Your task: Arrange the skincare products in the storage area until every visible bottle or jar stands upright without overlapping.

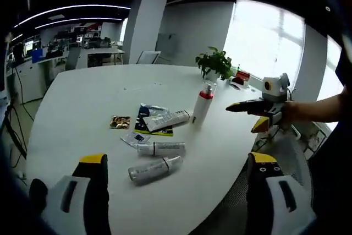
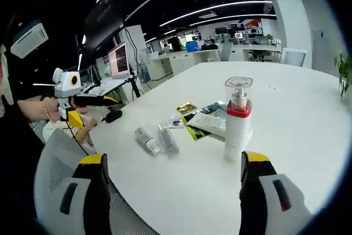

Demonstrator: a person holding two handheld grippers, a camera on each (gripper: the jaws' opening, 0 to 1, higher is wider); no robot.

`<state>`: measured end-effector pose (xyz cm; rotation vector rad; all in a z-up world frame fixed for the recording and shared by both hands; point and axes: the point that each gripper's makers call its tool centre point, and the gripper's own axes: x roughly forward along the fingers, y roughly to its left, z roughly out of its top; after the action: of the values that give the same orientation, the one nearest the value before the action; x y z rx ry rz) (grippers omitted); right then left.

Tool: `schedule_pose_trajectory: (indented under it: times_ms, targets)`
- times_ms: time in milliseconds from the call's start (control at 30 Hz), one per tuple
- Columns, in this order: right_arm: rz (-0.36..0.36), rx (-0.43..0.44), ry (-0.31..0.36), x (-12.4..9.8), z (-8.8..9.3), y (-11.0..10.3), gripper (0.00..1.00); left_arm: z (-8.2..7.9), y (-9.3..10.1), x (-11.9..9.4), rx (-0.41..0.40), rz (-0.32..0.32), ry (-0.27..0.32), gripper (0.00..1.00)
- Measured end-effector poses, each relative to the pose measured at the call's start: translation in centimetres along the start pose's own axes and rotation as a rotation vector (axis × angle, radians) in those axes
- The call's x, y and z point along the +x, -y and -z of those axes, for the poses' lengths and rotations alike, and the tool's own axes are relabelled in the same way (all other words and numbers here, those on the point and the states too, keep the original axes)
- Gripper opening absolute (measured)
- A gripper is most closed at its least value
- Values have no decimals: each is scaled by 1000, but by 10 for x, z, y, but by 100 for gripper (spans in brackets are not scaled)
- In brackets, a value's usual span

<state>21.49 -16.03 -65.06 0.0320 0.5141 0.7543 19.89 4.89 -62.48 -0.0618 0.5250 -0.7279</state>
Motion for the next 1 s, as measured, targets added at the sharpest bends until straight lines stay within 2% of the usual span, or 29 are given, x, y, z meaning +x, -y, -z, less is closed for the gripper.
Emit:
schedule_pose_trajectory:
  times_ms: [233, 367, 567, 767, 1000]
  targets:
    - [23, 32, -10, -9, 12, -14, 100, 9, 0, -15, -18, -27, 10, 99]
    - [22, 41, -32, -10, 20, -17, 100, 14, 2, -21, -27, -43, 37, 97]
    - [16, 13, -62, -13, 22, -14, 100, 27, 5, -23, -28, -59, 24, 97]
    - [-3, -7, -87, -13, 23, -10, 100, 24, -3, -23, -11, -77, 45, 97]
    - [-20, -19, -85, -4, 21, -6, 100, 28, -7, -24, -7, -92, 33, 97]
